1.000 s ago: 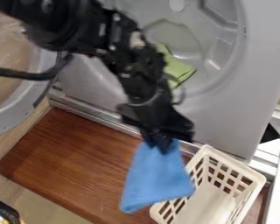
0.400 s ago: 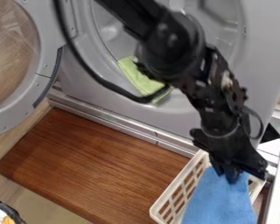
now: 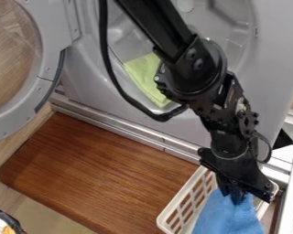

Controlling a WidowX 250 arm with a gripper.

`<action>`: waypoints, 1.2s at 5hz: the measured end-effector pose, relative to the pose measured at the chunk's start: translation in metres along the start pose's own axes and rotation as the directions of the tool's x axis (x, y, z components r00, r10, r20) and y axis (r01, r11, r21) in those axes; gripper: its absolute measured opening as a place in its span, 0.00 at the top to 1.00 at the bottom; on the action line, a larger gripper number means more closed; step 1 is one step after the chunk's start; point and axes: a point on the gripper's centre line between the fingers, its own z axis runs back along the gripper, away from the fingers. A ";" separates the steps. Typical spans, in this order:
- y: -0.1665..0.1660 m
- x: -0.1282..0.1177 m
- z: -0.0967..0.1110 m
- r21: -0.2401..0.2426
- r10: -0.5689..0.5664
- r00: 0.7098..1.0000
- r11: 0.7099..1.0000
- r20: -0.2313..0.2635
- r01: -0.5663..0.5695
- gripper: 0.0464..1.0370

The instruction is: Put the blue cloth into the backet

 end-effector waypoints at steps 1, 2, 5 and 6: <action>0.008 -0.008 -0.010 0.007 0.013 0.999 1.000 -0.042 -0.012 0.93; 0.010 -0.008 -0.009 0.016 0.010 0.998 1.000 -0.057 -0.009 0.74; 0.007 -0.003 0.007 0.013 -0.003 0.999 1.000 -0.035 0.003 0.03; 0.004 -0.001 0.022 0.011 -0.013 1.000 1.000 -0.029 0.014 0.03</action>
